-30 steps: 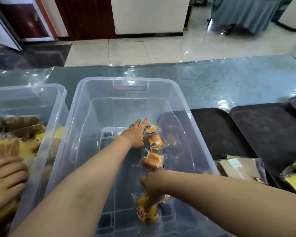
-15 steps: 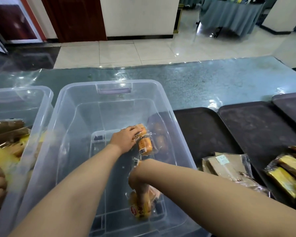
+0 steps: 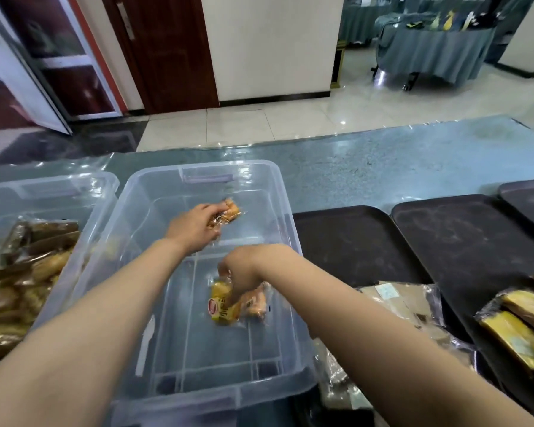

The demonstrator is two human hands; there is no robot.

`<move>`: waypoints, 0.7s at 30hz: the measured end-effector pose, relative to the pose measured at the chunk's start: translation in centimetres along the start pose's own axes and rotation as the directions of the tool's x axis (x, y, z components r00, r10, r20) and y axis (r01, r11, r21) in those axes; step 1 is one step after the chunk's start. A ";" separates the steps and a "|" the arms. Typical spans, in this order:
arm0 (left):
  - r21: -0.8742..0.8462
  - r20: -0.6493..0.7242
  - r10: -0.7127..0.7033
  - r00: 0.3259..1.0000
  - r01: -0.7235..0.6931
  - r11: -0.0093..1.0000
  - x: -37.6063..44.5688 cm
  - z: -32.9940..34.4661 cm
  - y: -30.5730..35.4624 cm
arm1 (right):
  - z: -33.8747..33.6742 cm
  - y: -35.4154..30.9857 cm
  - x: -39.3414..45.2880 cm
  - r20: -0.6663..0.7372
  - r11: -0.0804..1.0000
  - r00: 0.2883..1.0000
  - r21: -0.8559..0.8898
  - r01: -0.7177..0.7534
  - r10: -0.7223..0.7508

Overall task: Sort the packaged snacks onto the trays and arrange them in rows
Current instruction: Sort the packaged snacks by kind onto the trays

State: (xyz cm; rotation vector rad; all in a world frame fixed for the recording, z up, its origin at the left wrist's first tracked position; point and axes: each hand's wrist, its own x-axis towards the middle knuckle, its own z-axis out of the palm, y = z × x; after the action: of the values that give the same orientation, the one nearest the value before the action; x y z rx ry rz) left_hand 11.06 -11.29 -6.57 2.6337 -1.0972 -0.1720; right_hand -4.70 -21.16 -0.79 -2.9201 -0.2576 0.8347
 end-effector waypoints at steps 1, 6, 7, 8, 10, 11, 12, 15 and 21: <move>-0.018 -0.050 -0.006 0.999 0.006 1.000 -0.4 -1.0 0.6 | -0.1 0.4 -1.2 -0.089 1.000 0.996 0.018 0.014 -0.012; -0.135 -0.318 -0.057 0.947 0.014 0.991 -3.9 -4.7 5.9 | 0.5 2.7 -10.4 -0.476 0.979 0.872 0.090 0.182 -0.119; -0.147 -0.361 -0.063 0.930 0.010 0.989 -4.9 -5.0 7.2 | 0.8 3.3 -12.4 -0.538 0.974 0.832 0.087 0.211 -0.133; -0.160 -0.399 -0.065 0.914 0.000 0.987 -5.8 -5.2 8.5 | 1.3 4.0 -14.2 -0.594 0.969 0.793 0.086 0.233 -0.138; -0.191 -0.455 -0.082 0.887 -0.008 0.981 -7.5 -5.5 11.8 | 2.5 5.8 -17.8 -0.681 0.960 0.722 0.103 0.261 -0.124; -0.195 -0.475 -0.084 0.876 -0.012 0.981 -8.2 -5.5 13.6 | 3.2 6.8 -19.4 -0.714 0.956 0.692 0.118 0.270 -0.107; -0.198 -0.490 -0.081 0.868 -0.020 0.980 -8.7 -5.5 15.5 | 3.9 7.9 -20.9 -0.743 0.953 0.664 0.132 0.272 -0.086; -0.221 -0.511 -0.059 0.858 -0.065 0.973 -10.1 -4.6 20.7 | 6.4 11.6 -24.5 -0.800 0.954 0.599 0.165 0.251 -0.019; -0.372 -0.513 -0.098 0.853 -0.119 0.921 -11.6 -0.3 28.3 | 12.3 18.8 -29.2 -0.790 0.912 0.579 0.366 0.182 0.202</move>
State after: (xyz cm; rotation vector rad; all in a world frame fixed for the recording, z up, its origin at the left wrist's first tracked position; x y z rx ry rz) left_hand -16.18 -22.05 2.30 2.1194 -0.7846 0.2921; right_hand -33.14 -44.54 1.31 -2.5305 0.0299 -0.4957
